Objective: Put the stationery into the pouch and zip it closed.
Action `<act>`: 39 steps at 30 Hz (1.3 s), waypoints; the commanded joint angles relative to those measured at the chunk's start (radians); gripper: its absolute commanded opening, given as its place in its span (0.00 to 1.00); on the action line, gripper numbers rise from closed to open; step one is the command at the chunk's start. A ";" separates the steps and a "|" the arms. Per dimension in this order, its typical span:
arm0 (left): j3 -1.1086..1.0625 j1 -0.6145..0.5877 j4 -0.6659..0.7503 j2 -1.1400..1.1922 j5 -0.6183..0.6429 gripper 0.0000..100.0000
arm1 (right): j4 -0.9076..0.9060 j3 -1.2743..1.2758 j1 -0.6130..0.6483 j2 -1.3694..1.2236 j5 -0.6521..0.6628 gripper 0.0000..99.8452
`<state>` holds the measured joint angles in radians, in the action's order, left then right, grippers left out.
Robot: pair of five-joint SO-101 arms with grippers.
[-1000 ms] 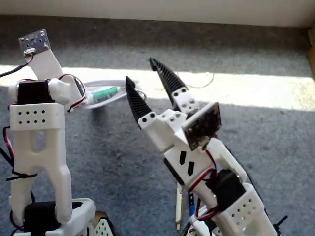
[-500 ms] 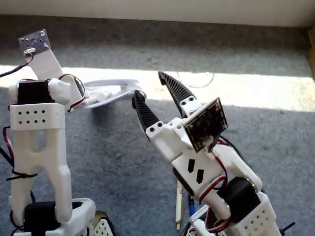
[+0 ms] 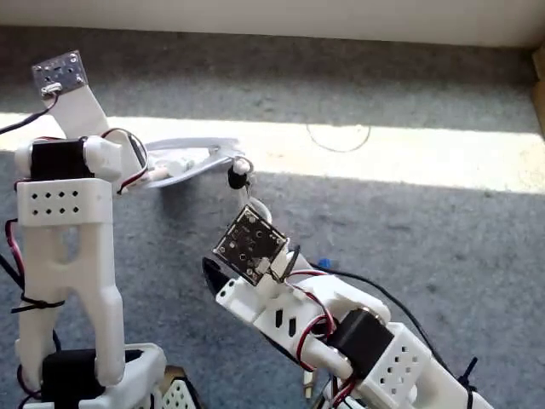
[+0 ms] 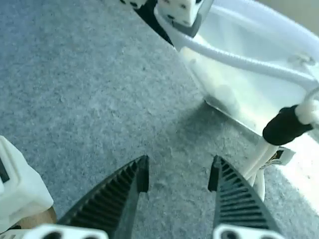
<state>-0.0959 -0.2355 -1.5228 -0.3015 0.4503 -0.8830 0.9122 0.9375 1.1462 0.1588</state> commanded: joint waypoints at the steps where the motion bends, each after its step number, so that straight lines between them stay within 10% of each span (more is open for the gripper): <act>1: -0.007 -0.019 0.011 0.018 -0.009 0.04 | -0.005 0.045 0.010 0.088 0.005 0.19; 14: -0.007 -0.018 0.012 0.018 -0.009 0.04 | -0.005 0.407 0.008 0.450 0.005 0.19; 39: -0.016 -0.016 0.026 0.018 -0.009 0.04 | -0.124 0.556 0.015 0.225 -0.023 0.32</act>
<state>-0.1051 -0.2355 -1.5106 -0.3015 0.4503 -1.0104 1.4876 0.9421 1.5021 0.1481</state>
